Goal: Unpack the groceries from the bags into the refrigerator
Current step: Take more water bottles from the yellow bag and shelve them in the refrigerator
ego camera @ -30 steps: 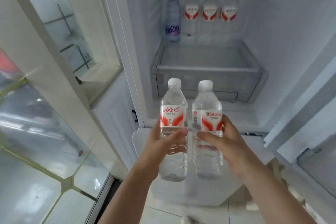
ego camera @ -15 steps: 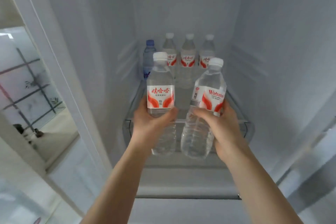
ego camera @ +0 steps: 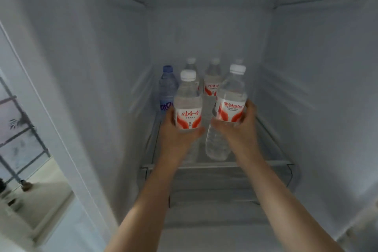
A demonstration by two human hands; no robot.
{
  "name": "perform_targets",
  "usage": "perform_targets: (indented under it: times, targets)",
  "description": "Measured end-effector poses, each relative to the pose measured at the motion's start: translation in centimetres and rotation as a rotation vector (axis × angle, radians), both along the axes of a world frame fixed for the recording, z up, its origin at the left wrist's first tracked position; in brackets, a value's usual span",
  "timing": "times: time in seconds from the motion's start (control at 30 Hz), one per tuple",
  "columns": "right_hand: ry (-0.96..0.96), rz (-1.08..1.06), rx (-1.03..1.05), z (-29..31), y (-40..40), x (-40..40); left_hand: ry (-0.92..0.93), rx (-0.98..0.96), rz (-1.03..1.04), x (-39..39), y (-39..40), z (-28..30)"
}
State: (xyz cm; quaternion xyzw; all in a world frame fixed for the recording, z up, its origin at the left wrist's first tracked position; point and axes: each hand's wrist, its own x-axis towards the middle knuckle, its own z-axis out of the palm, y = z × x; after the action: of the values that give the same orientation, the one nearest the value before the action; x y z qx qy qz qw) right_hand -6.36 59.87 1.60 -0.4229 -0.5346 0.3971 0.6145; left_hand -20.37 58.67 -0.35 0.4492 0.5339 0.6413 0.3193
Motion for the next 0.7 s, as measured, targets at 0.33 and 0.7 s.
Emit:
perform_targets:
  times: [0.33,0.7]
  targets:
    - [-0.034,0.066,0.062,-2.8,2.2,-1.3,0.055,0.077,-0.048,-1.2,1.5,-1.9]
    - [-0.243,0.128,0.097,-4.0,1.8,-0.4,0.14,0.156,-0.122,-2.1,-0.4,-1.8]
